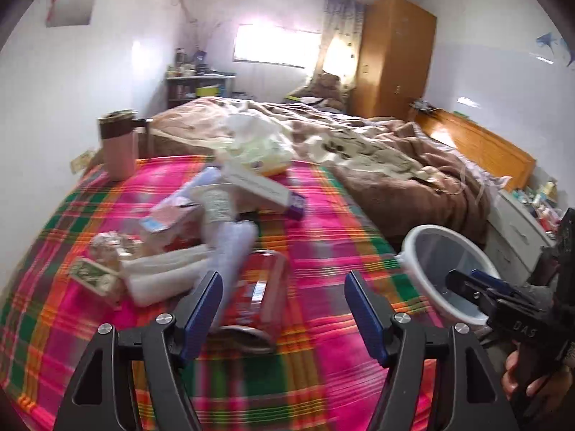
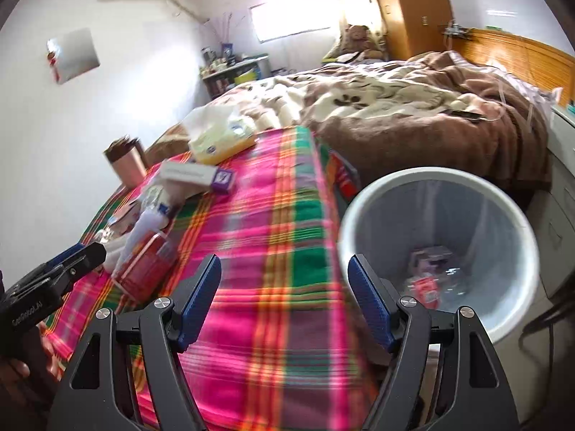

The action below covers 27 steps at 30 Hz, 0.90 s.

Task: Collect trash
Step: 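Move both tools back toward the trash on the plaid cloth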

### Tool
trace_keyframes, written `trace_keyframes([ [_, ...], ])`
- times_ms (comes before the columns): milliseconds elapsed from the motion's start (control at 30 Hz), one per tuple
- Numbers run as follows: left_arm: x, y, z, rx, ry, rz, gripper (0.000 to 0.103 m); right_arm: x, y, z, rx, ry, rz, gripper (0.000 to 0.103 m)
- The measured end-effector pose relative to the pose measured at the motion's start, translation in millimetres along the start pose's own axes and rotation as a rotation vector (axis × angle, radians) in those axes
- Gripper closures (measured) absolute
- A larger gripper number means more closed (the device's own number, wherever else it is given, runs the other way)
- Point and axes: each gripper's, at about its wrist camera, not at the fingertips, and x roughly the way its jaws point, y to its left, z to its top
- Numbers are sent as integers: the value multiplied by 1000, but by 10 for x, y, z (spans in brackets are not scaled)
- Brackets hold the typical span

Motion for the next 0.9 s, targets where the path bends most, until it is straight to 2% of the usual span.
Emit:
trace_keyframes([
  [100,-37,269,-35,-43,5,18,32,103,186,-10,-20,16,25,28],
  [200,-63,492,-84,-65,4,77,32,202,406,-36,-42,39,44,28],
  [400,-73,1015,-168,-182,27,105,32,424,753,-64,-74,96,89,28],
  [633,-69,1396,-183,-242,33,154,32,626,1002,-83,-73,138,103,28],
  [900,168,1774,-113,-319,91,172,32,822,1229,-9,-57,177,120,28],
])
